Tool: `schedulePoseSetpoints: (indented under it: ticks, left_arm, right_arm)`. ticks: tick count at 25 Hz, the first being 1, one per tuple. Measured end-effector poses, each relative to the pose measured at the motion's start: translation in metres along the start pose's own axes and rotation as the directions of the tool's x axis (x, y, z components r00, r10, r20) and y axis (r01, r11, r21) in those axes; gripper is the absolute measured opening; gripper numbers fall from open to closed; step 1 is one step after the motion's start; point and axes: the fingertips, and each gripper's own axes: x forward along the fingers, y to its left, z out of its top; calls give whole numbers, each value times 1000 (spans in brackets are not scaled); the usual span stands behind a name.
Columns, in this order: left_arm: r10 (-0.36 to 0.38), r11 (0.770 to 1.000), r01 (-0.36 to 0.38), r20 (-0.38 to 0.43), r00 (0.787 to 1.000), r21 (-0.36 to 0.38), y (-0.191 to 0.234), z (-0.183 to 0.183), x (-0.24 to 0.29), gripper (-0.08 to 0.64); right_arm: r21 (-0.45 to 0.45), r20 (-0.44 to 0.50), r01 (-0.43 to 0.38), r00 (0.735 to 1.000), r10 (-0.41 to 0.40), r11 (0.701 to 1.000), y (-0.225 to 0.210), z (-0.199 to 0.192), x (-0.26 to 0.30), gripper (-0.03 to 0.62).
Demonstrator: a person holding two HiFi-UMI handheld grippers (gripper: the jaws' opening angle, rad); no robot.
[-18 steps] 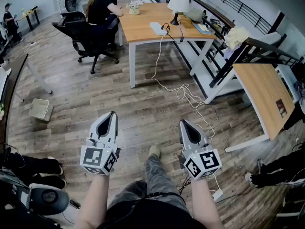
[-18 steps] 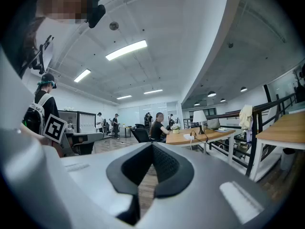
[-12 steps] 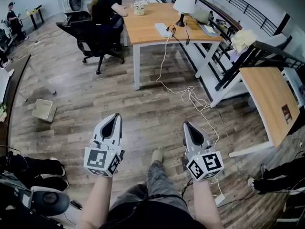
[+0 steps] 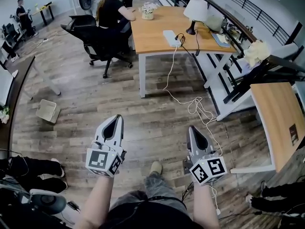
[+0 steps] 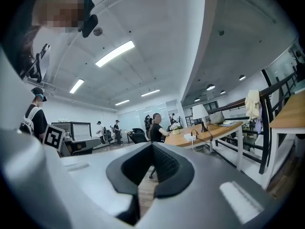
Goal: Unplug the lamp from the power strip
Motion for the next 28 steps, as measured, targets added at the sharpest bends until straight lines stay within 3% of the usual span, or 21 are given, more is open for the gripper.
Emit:
schedulePoseSetpoints:
  ticks: [16, 28]
  left_arm:
    - [52, 999, -52, 20, 998, 3, -8, 1, 123, -4]
    - [44, 999, -44, 1, 999, 9, -8, -6, 164, -5]
  right_arm:
    - [-27, -11, -63, 998, 63, 998, -96, 22, 88, 8]
    - [-10, -58, -90, 994, 90, 996, -116, 3, 121, 8]
